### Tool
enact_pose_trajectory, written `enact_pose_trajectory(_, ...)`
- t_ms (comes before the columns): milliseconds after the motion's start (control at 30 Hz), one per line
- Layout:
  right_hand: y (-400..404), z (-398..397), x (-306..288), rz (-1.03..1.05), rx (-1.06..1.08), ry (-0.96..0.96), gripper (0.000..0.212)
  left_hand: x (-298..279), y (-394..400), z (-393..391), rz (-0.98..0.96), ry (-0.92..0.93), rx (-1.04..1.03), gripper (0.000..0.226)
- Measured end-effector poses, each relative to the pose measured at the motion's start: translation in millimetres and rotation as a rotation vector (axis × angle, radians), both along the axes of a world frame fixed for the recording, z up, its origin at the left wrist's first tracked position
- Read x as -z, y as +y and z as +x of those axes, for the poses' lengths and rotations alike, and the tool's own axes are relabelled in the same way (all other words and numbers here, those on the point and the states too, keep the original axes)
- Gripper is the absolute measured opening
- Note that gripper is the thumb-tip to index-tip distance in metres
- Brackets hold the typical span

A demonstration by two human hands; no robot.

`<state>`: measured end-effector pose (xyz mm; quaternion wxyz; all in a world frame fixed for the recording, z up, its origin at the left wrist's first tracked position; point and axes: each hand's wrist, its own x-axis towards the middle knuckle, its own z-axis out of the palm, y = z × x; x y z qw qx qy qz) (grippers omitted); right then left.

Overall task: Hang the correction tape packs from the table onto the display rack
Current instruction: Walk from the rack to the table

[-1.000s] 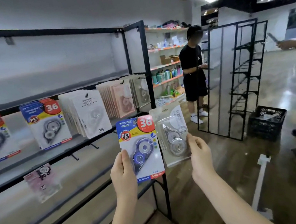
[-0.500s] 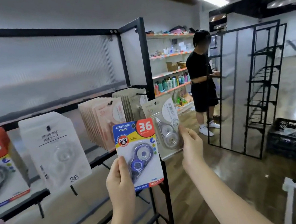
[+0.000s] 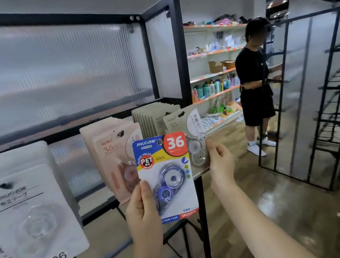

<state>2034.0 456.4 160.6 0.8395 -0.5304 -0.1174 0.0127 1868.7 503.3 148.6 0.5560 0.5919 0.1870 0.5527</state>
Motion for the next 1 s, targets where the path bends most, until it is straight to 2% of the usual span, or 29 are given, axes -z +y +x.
enact_pose_trajectory(100,12,7,1,-0.026,-0.038,-0.029,0.031,4,-6,4,0.001,0.008,-0.038,0.031)
enact_pose_trajectory(267,41,17,4,0.039,-0.122,0.065,0.026,12,-15,8,-0.072,0.009,-0.048,0.03)
enact_pose_trajectory(467,60,16,16,-0.027,-0.161,0.054,0.021,26,-26,5,-0.134,0.03,-0.111,0.034)
enact_pose_trajectory(733,32,-3,62,-0.336,-0.255,-0.046,0.006,42,-43,-18,-0.157,0.06,-0.226,0.041)
enact_pose_trajectory(833,13,-15,82,-0.491,-0.329,-0.179,0.008,54,-56,-32,-0.17,0.087,-0.289,0.045)
enact_pose_trajectory(1000,3,-41,111,-0.822,-0.505,-0.628,0.009,71,-83,-70,-0.179,0.14,-0.401,0.033)
